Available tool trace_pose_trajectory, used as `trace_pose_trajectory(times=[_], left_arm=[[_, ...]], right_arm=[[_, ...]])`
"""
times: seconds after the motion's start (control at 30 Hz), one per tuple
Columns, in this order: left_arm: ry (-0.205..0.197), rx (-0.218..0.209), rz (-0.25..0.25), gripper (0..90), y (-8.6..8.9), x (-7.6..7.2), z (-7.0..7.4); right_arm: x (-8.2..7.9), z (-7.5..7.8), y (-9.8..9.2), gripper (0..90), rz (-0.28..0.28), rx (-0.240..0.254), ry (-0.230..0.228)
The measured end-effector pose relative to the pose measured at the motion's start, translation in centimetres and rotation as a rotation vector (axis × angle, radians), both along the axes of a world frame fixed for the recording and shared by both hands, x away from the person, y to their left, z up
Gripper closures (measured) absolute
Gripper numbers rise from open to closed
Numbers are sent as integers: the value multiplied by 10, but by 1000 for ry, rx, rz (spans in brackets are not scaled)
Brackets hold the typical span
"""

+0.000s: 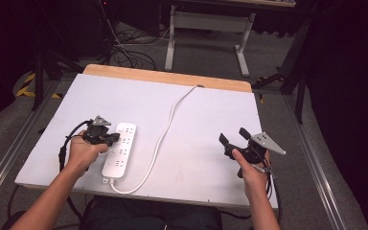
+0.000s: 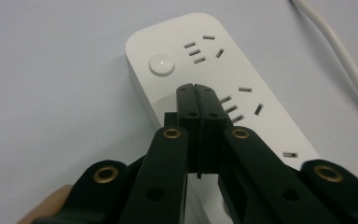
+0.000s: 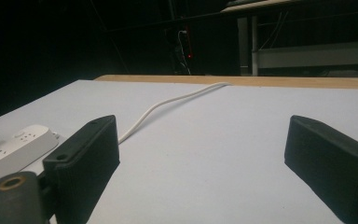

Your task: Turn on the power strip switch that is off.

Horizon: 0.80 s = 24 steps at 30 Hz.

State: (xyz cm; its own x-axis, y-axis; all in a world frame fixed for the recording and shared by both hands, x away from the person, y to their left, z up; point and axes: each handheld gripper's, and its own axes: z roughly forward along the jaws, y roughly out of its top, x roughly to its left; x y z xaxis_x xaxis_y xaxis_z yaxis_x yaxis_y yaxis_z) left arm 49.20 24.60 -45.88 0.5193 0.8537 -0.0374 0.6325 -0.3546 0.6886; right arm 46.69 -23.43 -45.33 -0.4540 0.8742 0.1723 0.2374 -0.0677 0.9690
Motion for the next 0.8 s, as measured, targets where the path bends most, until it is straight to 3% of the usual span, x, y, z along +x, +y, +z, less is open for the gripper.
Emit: trace_pose_trajectory(times=[0.43, 0.8], left_arm=[[-13, 7, -3, 900, -1, -2, 1], [-3, -25, 13, 900, 1, -1, 2]], right_arm=[[1, -1, 0, 104, 5, -7, 4], [2, -1, 0, 105, 6, -7, 6]])
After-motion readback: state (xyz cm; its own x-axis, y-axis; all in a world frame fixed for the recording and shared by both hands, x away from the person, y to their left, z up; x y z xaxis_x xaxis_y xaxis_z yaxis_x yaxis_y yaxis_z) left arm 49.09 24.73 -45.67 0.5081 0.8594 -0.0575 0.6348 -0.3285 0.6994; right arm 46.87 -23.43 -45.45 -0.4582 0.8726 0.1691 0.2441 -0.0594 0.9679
